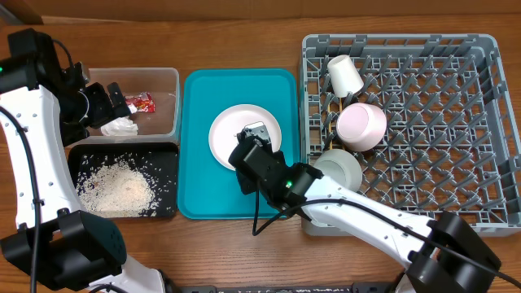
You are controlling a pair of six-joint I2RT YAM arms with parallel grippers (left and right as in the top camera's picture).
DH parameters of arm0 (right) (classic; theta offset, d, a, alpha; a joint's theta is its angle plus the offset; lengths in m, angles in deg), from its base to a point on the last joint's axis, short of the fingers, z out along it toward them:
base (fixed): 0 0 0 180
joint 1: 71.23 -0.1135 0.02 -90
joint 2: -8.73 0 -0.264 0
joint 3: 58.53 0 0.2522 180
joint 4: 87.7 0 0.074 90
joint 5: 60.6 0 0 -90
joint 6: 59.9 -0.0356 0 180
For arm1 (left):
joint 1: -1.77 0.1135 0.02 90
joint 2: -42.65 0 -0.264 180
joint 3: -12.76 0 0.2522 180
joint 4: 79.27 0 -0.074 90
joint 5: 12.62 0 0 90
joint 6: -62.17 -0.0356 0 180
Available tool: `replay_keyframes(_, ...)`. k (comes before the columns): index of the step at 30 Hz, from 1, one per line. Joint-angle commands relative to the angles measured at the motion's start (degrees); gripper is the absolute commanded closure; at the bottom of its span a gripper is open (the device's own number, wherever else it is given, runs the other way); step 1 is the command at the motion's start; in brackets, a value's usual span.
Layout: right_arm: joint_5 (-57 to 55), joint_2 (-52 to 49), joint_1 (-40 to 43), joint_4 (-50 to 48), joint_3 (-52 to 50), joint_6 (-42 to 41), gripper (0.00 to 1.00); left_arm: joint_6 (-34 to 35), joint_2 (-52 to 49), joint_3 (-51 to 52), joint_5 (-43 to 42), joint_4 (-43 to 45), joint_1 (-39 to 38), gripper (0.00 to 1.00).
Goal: Sort waste into correct bins and load items into the dishwasher
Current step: 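Move the right gripper back over the white plate on the teal tray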
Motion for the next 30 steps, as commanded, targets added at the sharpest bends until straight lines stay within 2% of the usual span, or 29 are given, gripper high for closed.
replay_keyframes(1, -1.3, -1.7, 0.0, -0.5, 1.0, 0.0, 0.68, 0.2, 0.2, -0.9, 0.3, 0.0, -0.4, 0.0)
replay_keyframes(13, 0.2, -2.0, 0.0, -1.4, 0.9, 0.0, 0.69, 0.2, 0.2, -0.9, 0.3, 0.0, -0.4, 0.0)
replay_keyframes(21, 0.2, -2.0, 0.0, -1.3, 0.9, 0.0, 0.96, 0.2, 0.2, -0.9, 0.3, 0.0, -0.4, 0.0)
replay_keyframes(30, 0.1, -2.0, 0.0, -1.5, 0.9, 0.0, 0.96, 0.2, 0.2, -0.9, 0.3, 0.0, -0.4, 0.0)
